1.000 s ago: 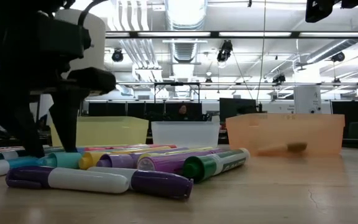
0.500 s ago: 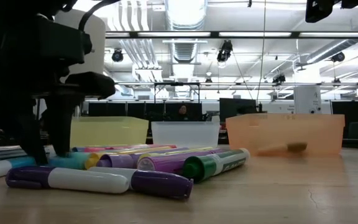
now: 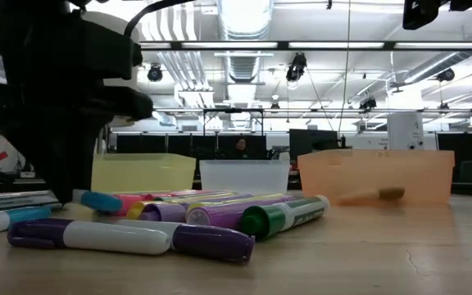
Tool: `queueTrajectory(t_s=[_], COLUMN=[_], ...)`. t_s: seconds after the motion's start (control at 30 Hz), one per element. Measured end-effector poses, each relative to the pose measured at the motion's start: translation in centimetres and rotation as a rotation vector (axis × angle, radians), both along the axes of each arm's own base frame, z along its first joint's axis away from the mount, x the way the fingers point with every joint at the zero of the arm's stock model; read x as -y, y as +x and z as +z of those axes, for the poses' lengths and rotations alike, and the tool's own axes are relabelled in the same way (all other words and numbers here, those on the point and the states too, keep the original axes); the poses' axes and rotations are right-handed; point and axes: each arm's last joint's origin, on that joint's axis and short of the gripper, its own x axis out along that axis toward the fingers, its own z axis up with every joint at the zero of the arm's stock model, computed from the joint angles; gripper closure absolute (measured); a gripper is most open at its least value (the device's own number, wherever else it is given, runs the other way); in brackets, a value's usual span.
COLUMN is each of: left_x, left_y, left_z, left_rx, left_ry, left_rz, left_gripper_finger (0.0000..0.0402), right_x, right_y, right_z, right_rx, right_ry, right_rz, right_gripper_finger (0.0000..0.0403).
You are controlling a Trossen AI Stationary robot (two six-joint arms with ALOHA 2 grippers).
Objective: Pick & Place Markers
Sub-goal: Put the top small light blue highlighter pen into the orange bin
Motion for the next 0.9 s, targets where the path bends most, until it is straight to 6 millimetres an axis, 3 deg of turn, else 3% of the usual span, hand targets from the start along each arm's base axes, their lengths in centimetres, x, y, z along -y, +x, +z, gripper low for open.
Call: queueTrajectory(t_s=[0.33, 0.9], left_x=[0.1, -0.1], left_y=[0.7, 3.0], left_z=[3.1, 8.0], left_rx=[-0.012, 0.154], left_ry=[0.061, 0.034], left_rz=[0.085, 0.313], left_gripper_finger=[0.0382, 0.0383], right_x=[0.0, 0.0], right_y=[0.0, 0.0], right_z=[0.0, 0.0], right_rx=[0.000, 0.000], right_ry=[0.000, 0.000], right_rz=[0.000, 0.000], right_gripper_finger=[0.0360, 0.0360])
